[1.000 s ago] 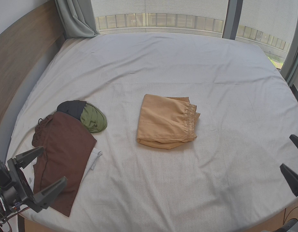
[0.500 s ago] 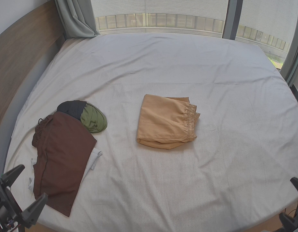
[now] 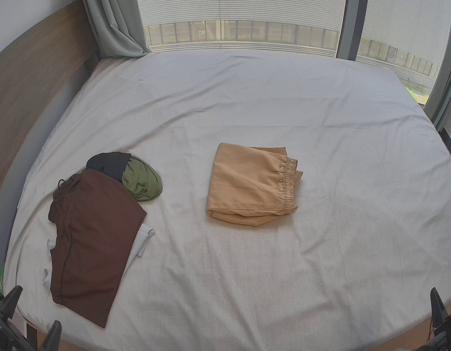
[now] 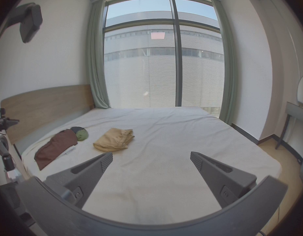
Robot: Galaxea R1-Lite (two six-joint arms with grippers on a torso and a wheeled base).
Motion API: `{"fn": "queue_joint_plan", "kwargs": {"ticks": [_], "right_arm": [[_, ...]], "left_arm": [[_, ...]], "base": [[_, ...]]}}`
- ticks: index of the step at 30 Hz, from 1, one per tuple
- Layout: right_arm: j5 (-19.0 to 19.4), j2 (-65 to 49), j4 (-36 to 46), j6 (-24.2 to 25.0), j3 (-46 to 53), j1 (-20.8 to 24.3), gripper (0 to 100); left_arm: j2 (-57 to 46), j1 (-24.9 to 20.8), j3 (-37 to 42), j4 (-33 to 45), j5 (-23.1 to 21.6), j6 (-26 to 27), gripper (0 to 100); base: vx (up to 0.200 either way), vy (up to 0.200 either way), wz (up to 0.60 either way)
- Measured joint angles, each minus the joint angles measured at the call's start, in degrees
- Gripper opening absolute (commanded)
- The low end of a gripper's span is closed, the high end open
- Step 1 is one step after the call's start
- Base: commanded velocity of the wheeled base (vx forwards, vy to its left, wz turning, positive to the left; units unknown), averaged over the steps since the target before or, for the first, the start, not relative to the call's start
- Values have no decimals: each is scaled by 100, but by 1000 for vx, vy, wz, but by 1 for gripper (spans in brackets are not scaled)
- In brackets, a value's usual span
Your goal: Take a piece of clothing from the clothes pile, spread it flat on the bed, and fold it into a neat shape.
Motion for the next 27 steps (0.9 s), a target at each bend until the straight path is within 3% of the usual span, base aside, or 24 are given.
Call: {"fn": "queue_joint_plan", "kwargs": {"ticks": [3,13,27], "right_arm": [[-235,-39,176,-117,0,-9,100],[-235,-79,246,-179,0,-15,100],[-169,-79,249,-228,0,-20,100]], "left_arm": [[-138,79,0,138,417,4,100],[-289,152,-5,542,1576,-22,100],[-300,148,-2,646,1614,-84,100]], "base": [[0,0,0],[0,0,0],[0,0,0]]}}
